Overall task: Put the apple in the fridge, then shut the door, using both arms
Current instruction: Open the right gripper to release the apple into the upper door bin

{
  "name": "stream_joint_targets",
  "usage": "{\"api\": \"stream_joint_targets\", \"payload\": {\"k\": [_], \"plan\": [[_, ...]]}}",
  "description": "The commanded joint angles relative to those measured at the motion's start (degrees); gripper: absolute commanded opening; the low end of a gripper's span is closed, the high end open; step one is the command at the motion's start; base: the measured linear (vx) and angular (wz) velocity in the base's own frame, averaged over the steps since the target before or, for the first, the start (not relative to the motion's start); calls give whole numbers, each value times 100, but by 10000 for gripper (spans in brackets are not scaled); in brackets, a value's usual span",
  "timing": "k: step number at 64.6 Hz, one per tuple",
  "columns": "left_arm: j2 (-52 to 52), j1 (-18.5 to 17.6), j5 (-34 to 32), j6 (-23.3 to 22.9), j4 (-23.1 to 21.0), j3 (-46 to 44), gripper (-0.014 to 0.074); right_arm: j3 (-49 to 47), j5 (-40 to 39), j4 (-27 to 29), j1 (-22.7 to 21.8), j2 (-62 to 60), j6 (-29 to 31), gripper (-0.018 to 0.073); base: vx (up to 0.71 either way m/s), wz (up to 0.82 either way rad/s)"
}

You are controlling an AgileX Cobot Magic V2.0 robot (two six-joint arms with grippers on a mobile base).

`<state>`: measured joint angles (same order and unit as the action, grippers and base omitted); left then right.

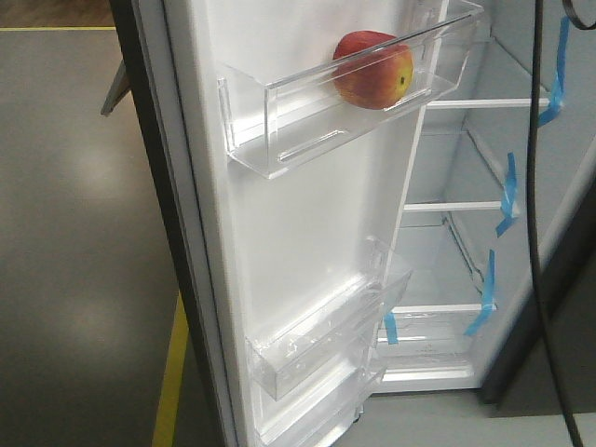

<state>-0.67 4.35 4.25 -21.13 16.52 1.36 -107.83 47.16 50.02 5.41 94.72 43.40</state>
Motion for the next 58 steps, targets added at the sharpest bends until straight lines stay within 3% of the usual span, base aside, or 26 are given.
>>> {"api": "stream_joint_targets", "payload": {"k": [1,11,21,31,43,52,58], "plan": [[-92,20,-760,-337,-290,167,-6,-190,-100,86,-16,-475,-228,309,0,0],[-92,20,-1072,-382,-345,167,-6,-190,317,-158,-16,-837,-356,-17,0,0],[-92,20,-1603,-658,-350,140,-6,-175,1051,-387,-16,-1139,-478,-4,0,0],[-92,20,-2333,-1837,-553,118,-6,-175,1420,-583,-11,-1427,-590,-4,0,0],[-92,20,-2909,-3224,-809,118,-6,-175,1303,-1312,-11,-1774,-997,-4,0,0],[-92,20,-3168,-3256,-795,118,-6,241,1234,-1680,-11,-2176,-1108,-4,0,0],[-92,20,-3313,-3324,-795,118,-6,1164,635,-1770,-11,-2575,-1060,-4,0,0]]}}
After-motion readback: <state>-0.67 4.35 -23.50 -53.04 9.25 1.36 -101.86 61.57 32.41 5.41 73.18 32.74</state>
